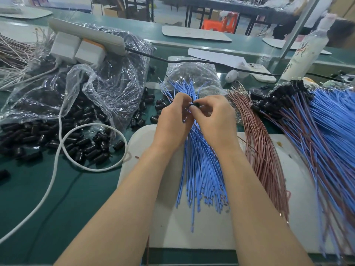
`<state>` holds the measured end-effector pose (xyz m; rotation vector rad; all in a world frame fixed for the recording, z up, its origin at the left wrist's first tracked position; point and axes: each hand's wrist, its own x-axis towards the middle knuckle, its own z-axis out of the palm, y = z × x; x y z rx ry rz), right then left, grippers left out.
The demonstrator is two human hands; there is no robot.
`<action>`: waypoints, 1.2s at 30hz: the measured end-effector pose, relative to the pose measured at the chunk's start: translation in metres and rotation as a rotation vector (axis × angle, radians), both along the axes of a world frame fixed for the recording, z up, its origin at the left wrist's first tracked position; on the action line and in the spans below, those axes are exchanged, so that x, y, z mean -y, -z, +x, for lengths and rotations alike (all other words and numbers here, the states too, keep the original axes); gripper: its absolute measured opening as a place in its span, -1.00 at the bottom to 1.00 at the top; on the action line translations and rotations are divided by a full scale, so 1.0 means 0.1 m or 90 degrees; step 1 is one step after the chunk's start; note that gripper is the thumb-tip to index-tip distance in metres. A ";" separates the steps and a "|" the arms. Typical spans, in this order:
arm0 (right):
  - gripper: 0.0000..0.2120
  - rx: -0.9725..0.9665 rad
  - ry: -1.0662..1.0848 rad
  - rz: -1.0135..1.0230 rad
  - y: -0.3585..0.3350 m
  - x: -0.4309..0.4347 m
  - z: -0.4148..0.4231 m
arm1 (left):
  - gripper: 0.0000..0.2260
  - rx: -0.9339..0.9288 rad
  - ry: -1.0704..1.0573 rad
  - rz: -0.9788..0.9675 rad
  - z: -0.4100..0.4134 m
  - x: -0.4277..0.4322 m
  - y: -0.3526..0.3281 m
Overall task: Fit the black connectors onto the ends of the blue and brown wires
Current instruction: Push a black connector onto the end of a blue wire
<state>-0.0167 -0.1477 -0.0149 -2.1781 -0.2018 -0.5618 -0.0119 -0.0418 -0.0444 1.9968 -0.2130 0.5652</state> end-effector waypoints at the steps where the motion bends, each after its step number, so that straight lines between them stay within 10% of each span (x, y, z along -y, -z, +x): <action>1: -0.83 0.015 0.005 0.002 0.00 0.00 0.00 | -0.87 0.008 -0.015 0.033 0.00 0.00 0.01; 36: -0.93 0.047 -0.092 0.097 -0.14 0.03 -0.11 | -0.93 0.011 -0.089 -0.022 0.04 -0.07 0.00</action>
